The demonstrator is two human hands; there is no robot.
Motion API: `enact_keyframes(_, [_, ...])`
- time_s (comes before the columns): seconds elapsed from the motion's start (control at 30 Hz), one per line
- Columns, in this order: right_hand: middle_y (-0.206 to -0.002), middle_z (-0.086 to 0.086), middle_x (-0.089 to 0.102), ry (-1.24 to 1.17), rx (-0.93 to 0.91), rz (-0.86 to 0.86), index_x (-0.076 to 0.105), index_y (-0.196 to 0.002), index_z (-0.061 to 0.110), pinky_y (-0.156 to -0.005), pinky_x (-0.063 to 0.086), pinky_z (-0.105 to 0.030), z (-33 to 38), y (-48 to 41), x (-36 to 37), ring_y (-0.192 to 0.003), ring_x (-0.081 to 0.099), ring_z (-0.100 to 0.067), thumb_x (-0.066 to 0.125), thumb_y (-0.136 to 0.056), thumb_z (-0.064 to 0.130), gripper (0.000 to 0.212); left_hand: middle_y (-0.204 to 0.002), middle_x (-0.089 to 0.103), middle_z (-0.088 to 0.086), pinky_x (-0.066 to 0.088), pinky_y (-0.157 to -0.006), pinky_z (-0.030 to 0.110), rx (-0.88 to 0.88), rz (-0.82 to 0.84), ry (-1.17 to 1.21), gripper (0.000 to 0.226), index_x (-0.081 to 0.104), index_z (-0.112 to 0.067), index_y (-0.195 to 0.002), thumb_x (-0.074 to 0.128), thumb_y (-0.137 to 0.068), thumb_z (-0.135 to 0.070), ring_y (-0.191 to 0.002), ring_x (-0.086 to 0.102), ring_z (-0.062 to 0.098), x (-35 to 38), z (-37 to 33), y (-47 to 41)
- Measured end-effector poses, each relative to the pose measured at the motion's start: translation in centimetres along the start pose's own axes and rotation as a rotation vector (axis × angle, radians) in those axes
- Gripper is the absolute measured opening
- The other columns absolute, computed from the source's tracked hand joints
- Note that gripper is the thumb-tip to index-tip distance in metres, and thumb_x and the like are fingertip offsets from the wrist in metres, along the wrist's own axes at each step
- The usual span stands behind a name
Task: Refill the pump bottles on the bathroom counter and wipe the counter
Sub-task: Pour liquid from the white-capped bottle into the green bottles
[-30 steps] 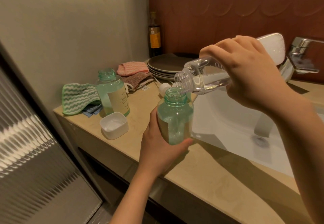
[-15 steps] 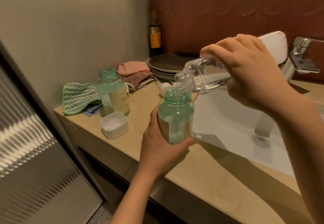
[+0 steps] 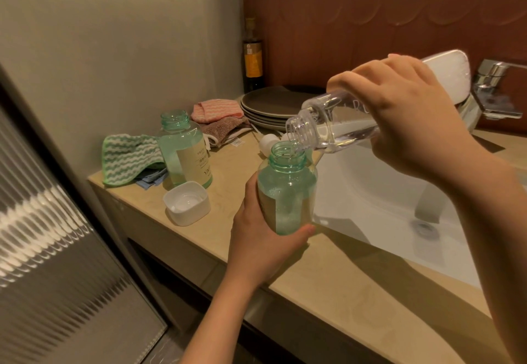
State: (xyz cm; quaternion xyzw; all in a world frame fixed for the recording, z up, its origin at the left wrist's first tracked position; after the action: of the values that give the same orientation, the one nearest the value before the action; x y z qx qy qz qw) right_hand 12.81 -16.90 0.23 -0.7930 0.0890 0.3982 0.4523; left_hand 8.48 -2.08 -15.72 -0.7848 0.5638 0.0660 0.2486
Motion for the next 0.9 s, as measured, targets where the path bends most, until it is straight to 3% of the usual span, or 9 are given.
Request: enact_keyframes(0.9, [-0.11, -0.016, 0.057, 0.041, 0.018, -0.001, 0.049, -0.125, 0.015, -0.106, 0.028, -0.048, 0.24, -0.04, -0.4, -0.104, 0.049, -0.037, 0.052, -0.066, -0.017, 0.067, -0.124, 0.051, -0.022, 0.048, -0.097, 0.038, 0.006, 0.014, 0.002, 0.096, 0.027, -0.048, -0.13, 0.074, -0.047, -0.06, -0.115, 0.05, 0.004, 0.01, -0.17, 0.03])
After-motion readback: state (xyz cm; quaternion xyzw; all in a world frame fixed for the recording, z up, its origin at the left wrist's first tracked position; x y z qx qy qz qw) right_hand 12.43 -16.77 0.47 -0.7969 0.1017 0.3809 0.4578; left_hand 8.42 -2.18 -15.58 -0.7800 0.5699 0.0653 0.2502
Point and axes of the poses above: each hand's wrist, its own y-axis away from the middle knuckle, its own x-axis out of the palm, z = x × y, the point moved 8 cm from there along -y, towards the middle knuckle
